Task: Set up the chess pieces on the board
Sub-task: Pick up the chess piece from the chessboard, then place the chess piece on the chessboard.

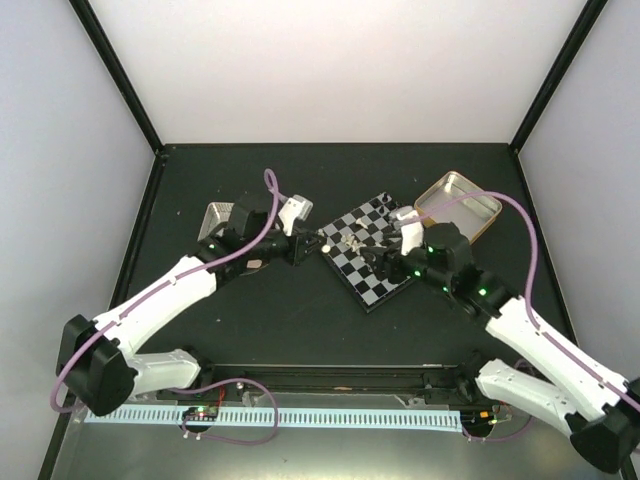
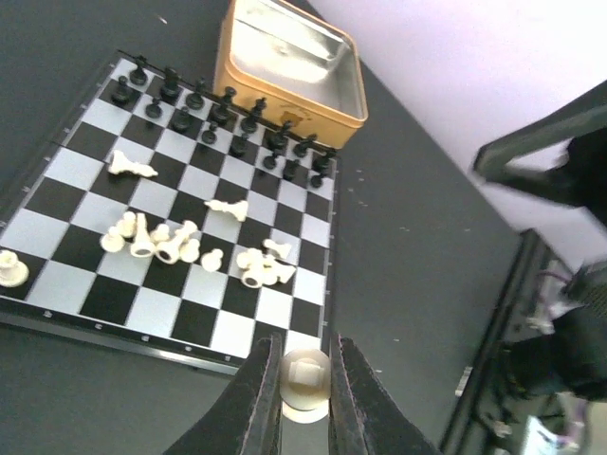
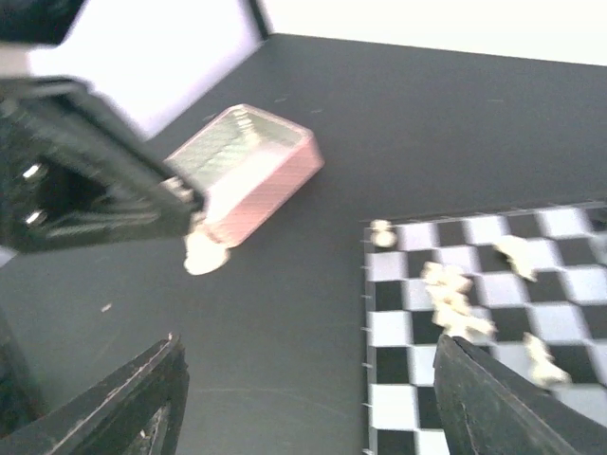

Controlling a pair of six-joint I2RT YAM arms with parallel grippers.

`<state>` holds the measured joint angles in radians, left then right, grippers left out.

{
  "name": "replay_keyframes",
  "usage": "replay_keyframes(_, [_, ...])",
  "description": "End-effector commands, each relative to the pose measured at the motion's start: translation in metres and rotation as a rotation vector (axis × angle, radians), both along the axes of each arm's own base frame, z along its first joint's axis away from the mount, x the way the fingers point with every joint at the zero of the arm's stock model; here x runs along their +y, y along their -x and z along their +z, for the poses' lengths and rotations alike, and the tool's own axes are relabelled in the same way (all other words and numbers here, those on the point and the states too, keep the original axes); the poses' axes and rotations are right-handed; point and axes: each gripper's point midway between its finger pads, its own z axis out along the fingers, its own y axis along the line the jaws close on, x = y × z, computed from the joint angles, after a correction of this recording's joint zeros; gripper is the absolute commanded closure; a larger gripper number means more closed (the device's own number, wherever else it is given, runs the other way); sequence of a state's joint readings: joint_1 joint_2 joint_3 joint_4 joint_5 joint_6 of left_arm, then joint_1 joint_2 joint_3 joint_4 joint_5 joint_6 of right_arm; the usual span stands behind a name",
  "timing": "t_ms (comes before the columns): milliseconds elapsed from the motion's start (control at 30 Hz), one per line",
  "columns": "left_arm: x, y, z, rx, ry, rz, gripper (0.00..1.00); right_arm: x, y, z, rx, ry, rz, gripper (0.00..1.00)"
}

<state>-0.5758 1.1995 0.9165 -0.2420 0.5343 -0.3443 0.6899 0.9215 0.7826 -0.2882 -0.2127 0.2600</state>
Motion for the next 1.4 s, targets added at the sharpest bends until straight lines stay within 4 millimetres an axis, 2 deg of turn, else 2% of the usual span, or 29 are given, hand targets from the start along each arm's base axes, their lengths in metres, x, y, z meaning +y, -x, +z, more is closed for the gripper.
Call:
replay_keyframes(0, [0.002, -0.021, -0.018, -0.169, -0.181, 0.094, 0.98, -0.073, -0.015, -0.011, 0.023, 0.097, -0.405, 0.28])
replay_keyframes(100, [-0.008, -0.025, -0.031, -0.205, -0.226, 0.099, 0.98, -0.111, -0.011, -0.015, 0.04, 0.131, -0.575, 0.29])
replay_keyframes(167, [-0.017, -0.027, -0.05, -0.21, -0.269, 0.096, 0.99, -0.131, -0.008, -0.019, 0.057, 0.141, -0.68, 0.28])
replay_keyframes(267, [-0.028, -0.032, -0.066, -0.221, -0.31, 0.109, 0.98, -0.143, -0.006, -0.024, 0.084, 0.142, -0.752, 0.27])
replay_keyframes(500, [-0.047, -0.046, -0.104, -0.235, -0.404, 0.079, 0.99, -0.135, -0.021, -0.051, 0.164, 0.209, -0.798, 0.25])
replay_keyframes(667, [-0.058, -0.044, -0.133, -0.239, -0.476, -0.022, 0.98, -0.124, -0.032, -0.075, 0.224, 0.234, -0.797, 0.25])
replay_keyframes(733, [-0.062, -0.041, -0.141, -0.236, -0.485, -0.063, 0.99, -0.12, -0.035, -0.081, 0.242, 0.243, -0.792, 0.25])
replay_keyframes(833, [-0.067, -0.041, -0.139, -0.262, -0.468, -0.094, 0.98, -0.117, -0.039, -0.088, 0.259, 0.259, -0.786, 0.25])
replay_keyframes(1100, [-0.088, -0.043, -0.137, -0.223, -0.456, -0.183, 0.98, -0.121, -0.042, -0.087, 0.267, 0.28, -0.797, 0.25])
replay_keyframes(1367, [-0.084, -0.046, -0.149, -0.101, -0.472, -0.18, 0.98, -0.128, -0.035, -0.067, 0.251, 0.257, -0.804, 0.25])
